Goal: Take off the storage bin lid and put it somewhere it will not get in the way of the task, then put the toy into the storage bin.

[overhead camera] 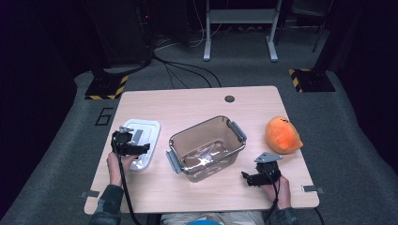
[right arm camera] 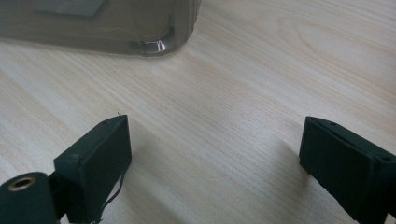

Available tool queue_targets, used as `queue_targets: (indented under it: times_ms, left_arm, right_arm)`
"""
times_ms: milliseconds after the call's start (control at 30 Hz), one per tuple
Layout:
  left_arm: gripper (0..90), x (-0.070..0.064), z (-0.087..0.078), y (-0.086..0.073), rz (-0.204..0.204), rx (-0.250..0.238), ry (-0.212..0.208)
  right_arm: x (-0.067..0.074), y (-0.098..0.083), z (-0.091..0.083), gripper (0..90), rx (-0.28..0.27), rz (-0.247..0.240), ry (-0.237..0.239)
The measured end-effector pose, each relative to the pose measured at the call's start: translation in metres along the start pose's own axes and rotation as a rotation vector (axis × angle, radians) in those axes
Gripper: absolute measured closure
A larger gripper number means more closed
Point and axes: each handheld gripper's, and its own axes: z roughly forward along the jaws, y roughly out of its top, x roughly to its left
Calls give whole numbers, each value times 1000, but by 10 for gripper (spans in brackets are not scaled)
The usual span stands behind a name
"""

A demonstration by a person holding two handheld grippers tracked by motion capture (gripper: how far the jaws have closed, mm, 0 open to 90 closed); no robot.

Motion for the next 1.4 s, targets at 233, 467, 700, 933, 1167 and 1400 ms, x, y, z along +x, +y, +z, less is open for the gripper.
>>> queue_targets:
  times_ms: [233,467,700,933,1167,1400]
  left_arm:
    - [0,-18,-4,-14,74,-9,-39]
    - [0,-41,-4,-26,152,-3,-70]
    - [0,-63,0,-41,233,3,-148]
    - [0,-79,2,-57,284,8,-210]
    - [0,-92,5,-65,329,10,-236]
    - [0,-95,8,-70,316,-19,-237]
  right_arm:
    - [0,0,0,84,0,0,-1]
    - [0,0,0,83,0,-2,-1]
    - [0,0,0,84,1,-1,0]
    - [0,0,0,84,1,-1,-1]
    - [0,0,0,83,1,1,-1]
    - [-1,0,1,84,0,3,3]
